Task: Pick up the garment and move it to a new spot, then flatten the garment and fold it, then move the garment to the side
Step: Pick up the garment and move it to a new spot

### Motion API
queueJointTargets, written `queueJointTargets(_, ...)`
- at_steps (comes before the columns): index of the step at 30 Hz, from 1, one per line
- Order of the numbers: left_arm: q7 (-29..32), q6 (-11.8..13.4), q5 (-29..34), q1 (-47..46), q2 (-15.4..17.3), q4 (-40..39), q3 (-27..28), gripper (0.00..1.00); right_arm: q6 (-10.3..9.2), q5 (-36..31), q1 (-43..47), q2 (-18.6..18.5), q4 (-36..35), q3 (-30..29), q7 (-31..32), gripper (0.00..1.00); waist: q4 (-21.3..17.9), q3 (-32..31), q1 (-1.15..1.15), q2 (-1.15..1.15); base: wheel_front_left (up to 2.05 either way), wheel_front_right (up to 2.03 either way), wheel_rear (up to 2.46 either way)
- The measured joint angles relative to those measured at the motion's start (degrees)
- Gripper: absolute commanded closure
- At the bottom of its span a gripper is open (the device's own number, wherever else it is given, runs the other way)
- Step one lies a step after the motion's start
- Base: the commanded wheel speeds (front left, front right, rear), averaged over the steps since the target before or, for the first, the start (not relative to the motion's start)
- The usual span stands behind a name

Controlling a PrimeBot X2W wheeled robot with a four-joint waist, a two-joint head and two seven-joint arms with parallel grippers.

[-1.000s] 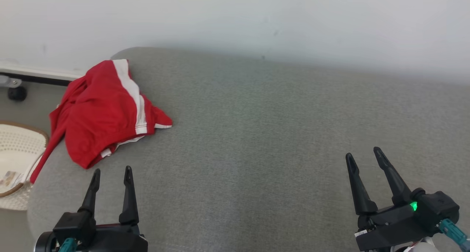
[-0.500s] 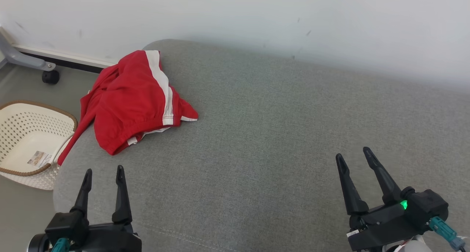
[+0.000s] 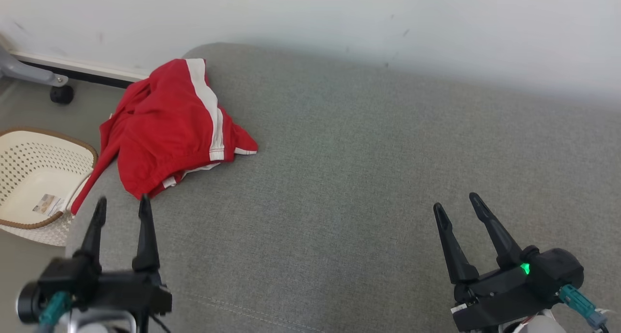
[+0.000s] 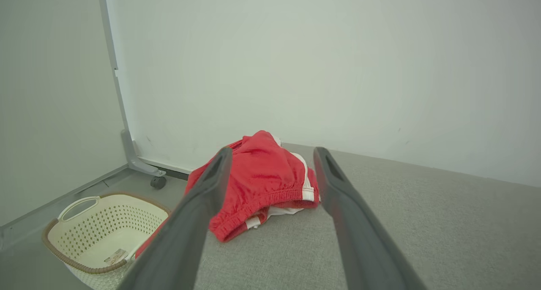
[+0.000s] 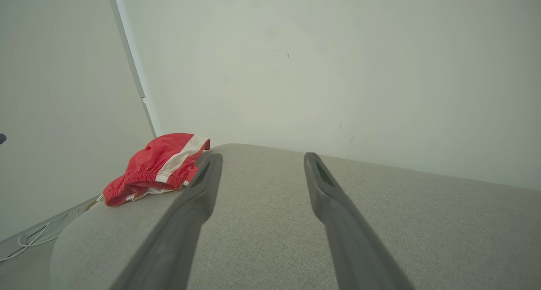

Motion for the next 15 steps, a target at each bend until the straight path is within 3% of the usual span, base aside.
queueJointTargets(8, 2.3, -3.5, -3.3, -11.1, 3.5, 2.6, 2.1, 0.00, 0.43, -1.4, -3.1, 0.0, -0.8, 0.7, 0.0, 0.00, -1.7, 3.9, 0.00, 0.00, 0.00, 0.00, 0.00)
queueJointTargets(15, 6.4, -4.6, -8.1, -18.2, 7.3, 7.3, 6.2, 0.00, 0.52, -1.9, -5.9, -0.1, -1.1, 0.5, 0.0, 0.00, -4.3, 7.1, 0.01, 0.00, 0.00, 0.00, 0.00)
